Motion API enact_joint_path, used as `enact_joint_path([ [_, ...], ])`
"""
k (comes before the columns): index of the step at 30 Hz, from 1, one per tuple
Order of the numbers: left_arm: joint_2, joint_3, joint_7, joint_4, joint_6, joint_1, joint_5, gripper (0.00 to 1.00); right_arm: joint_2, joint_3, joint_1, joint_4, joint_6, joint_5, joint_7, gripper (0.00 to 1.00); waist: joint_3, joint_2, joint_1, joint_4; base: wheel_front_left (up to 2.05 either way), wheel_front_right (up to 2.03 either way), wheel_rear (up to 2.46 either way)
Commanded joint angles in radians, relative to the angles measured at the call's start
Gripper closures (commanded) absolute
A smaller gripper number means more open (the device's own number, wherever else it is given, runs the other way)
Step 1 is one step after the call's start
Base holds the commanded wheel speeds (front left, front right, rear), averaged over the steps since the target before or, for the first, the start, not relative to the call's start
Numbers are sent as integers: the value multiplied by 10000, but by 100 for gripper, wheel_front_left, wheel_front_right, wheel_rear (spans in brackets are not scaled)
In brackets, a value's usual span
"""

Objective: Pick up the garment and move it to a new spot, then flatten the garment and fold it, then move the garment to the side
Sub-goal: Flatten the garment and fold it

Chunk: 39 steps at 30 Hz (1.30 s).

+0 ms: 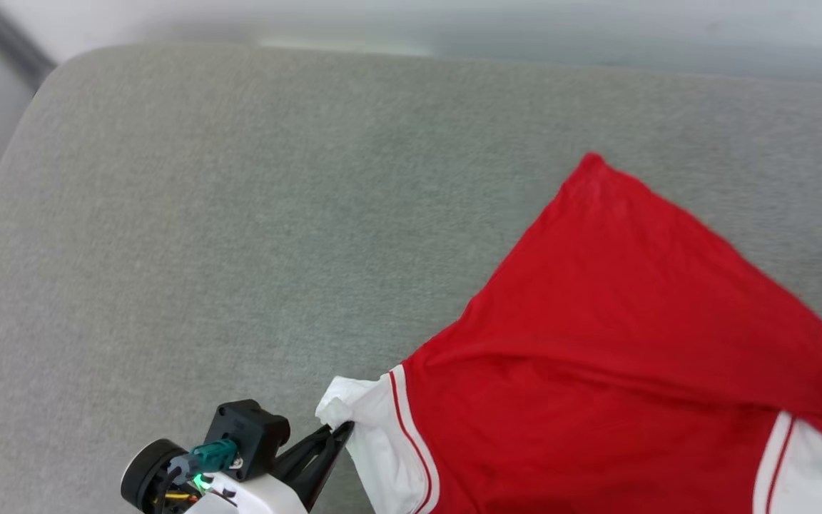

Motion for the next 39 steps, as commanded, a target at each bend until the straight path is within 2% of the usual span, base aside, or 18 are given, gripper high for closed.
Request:
enact_joint_path([
  [1,-37,12,-31,18,6,100,-68,100,55,-61,287,-106,-4,58,-74,100,-438,0,2,-422,0,0,0],
  [9,14,58,-102,159,185,491,-214,100,554,-550,2771,-993,-4,460,-690,100,-1164,0,2,-930,0,0,0],
  [17,73,36,-154,262,301,743,-200,100,1044,-731,3943,-1677,-4,382,-989,100,-1443,0,2,-1110,0,0,0],
  [18,91,29,-137,249,310,753,-199,100,1063,-743,3937,-1718,-4,345,-1058,68,-1458,0,2,-1108,0,0,0],
  [19,107,29,-118,226,317,751,-202,100,1051,-728,3929,-1744,-4,331,-1099,0,-1461,0,2,-1102,0,0,0],
  [24,162,32,-57,99,355,680,-149,100,649,-336,3410,-2214,-4,728,-1411,0,-1322,0,2,-999,0,0,0],
  [30,178,-24,-13,-82,354,501,-35,100,44,157,2250,-2945,-4,1416,-1249,0,-939,0,2,-651,0,0,0],
  [34,125,-100,8,-235,301,261,51,100,35,528,1093,-3063,-4,1561,-1088,0,-507,0,2,-275,0,0,0],
  [39,-23,-235,-21,-323,254,-47,160,100,111,1159,-393,-2521,-4,1262,-853,0,112,0,2,299,0,0,0],
])
